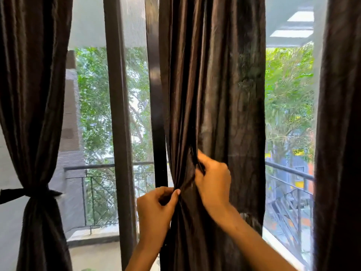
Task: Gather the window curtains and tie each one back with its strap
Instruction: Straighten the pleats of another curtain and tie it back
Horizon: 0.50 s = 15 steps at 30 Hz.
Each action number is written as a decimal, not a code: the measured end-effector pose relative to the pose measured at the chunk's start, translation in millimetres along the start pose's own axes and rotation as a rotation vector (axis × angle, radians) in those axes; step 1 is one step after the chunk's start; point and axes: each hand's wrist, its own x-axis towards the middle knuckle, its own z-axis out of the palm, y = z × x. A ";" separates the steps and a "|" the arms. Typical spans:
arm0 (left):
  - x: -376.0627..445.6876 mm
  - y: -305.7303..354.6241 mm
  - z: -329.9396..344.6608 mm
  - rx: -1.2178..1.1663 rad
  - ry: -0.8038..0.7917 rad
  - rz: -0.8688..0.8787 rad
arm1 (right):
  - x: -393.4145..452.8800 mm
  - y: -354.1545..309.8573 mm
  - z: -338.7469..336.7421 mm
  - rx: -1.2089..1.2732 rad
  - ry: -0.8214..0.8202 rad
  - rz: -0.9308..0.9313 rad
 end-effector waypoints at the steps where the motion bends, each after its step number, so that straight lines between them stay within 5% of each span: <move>1: -1.2 2.5 1.4 -0.011 -0.006 0.006 | -11.0 -0.4 -2.9 -0.047 0.009 -0.021; 4: -2.5 6.5 6.0 -0.023 -0.022 0.038 | -39.9 4.2 -8.7 -0.170 0.011 -0.157; 15: -1.9 11.1 5.5 -0.133 -0.053 0.034 | -96.1 47.7 8.1 -0.007 -0.304 -0.219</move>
